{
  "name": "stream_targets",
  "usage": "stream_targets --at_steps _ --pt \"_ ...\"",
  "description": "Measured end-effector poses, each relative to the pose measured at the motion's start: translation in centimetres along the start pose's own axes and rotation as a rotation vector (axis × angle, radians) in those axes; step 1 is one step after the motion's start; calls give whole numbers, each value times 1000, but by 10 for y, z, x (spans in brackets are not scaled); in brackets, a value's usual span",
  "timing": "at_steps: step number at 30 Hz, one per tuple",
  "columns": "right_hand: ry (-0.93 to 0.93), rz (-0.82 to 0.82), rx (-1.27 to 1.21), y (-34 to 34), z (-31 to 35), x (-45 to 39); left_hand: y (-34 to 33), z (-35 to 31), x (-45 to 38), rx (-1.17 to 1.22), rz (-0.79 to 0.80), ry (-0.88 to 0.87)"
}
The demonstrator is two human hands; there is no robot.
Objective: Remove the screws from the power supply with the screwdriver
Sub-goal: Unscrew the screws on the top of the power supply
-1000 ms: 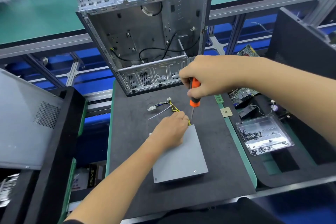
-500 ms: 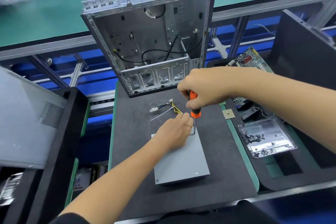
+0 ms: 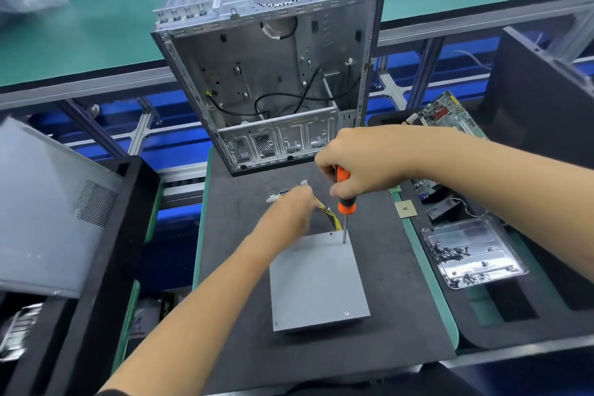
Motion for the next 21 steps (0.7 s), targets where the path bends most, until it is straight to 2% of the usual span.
stream_targets --at_steps 2,4,8,14,17,21 --pt "14 -6 7 2 2 -4 22 55 7 416 -142 257" --pt "30 -22 5 6 5 -10 18 106 24 745 -204 458" --pt "31 -114 -83 17 12 -28 -15 172 62 973 -274 658" --pt "-81 -329 -385 27 11 -65 -41 216 96 851 -405 798" --pt "-141 -393 -568 20 13 -88 -39 217 98 740 -423 794" --pt "-175 -403 -625 5 23 -119 -32 210 89 532 -409 712"
Point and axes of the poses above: each hand's wrist, its own x-axis away from the middle knuckle, its own y-axis out of the back of the hand, z = x × y, the point moved 10 cm from there along -x, towards the middle knuckle
